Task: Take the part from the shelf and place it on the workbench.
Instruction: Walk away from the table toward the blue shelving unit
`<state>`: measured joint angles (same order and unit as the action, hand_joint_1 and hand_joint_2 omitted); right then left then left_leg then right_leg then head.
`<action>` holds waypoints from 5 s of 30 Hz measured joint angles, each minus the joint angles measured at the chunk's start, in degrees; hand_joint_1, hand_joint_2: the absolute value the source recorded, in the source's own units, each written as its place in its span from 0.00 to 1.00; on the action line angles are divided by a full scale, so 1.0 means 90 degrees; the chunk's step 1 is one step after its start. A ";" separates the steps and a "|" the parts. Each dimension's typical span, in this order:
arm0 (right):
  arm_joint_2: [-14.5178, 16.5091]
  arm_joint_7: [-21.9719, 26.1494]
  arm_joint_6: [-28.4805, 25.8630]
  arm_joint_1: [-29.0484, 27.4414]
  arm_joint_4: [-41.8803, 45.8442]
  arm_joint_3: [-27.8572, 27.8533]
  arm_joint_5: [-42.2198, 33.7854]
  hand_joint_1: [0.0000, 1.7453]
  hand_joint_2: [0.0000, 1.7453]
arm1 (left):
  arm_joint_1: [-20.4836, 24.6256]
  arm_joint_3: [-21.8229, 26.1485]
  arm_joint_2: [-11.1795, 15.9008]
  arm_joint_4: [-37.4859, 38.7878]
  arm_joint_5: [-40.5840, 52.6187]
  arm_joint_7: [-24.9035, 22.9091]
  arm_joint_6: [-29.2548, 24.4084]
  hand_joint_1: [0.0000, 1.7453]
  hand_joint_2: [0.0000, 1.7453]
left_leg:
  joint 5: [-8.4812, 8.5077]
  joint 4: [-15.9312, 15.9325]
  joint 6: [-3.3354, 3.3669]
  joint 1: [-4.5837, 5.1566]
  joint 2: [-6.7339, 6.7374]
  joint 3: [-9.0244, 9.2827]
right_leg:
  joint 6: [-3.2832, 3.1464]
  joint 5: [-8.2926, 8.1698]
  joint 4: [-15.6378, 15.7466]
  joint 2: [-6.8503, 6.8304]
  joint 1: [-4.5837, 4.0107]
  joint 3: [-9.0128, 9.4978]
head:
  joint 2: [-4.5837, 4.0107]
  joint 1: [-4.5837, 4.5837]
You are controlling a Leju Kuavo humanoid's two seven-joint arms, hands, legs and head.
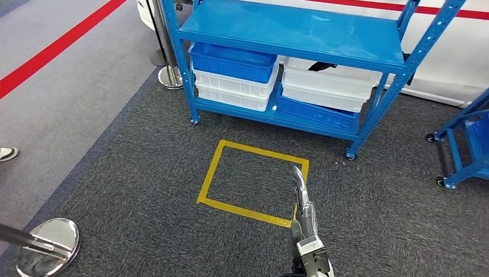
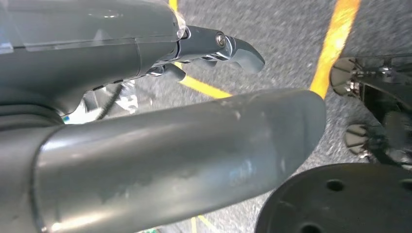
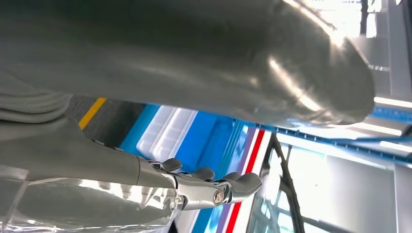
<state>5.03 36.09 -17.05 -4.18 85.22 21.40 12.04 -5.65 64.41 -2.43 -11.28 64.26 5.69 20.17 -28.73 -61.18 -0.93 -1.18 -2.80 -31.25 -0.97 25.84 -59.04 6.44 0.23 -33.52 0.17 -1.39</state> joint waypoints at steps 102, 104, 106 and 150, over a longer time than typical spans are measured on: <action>-0.0592 -0.0719 -0.0590 -0.0849 0.0927 0.0312 0.0743 0.00 0.00 | 0.1051 -0.0472 -0.0818 0.0000 0.0677 0.2142 -0.2674 0.00 0.00 | 0.0341 0.0601 0.0237 -0.0013 0.0298 0.0100 | 0.0368 0.0919 -0.1535 -0.0741 0.0116 -0.0624 | 0.0000 -0.0096; -0.0614 -0.0724 -0.0590 -0.0854 0.0925 0.0321 0.0766 0.00 0.00 | 0.1044 -0.0472 -0.0818 0.0000 0.0682 0.2153 -0.2678 0.00 0.00 | 0.0313 0.0553 0.0176 -0.0058 0.0181 0.0103 | 0.0440 0.0561 -0.1139 -0.0720 0.0188 -0.0451 | 0.0001 -0.0097; -0.0627 -0.0736 -0.0590 -0.0852 0.0923 0.0331 0.0778 0.00 0.00 | 0.1049 -0.0474 -0.0817 0.0000 0.0686 0.2166 -0.2680 0.00 0.00 | 0.0254 0.0455 0.0069 -0.0100 0.0062 0.0074 | 0.0490 0.0190 -0.0294 -0.0540 0.0242 -0.0045 | 0.0000 -0.0118; -0.0787 -0.0837 -0.0597 -0.0912 0.1146 0.0466 0.0879 0.00 0.00 | 0.1052 -0.0502 -0.0828 0.0000 0.0803 0.2342 -0.2736 0.00 0.00 | -0.0218 -0.1010 -0.0053 -0.0006 0.0326 -0.0781 | 0.0018 0.0205 0.0229 -0.1113 0.0081 0.0286 | -0.0002 0.0011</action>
<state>-2.05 28.56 -22.43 -12.39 95.54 25.59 19.96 3.82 59.89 -9.88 -11.28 71.49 26.77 -4.46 -30.69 -70.27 -1.41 -1.23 0.13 -38.28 -0.81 27.68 -56.98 -3.57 0.95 -30.95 0.15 -1.29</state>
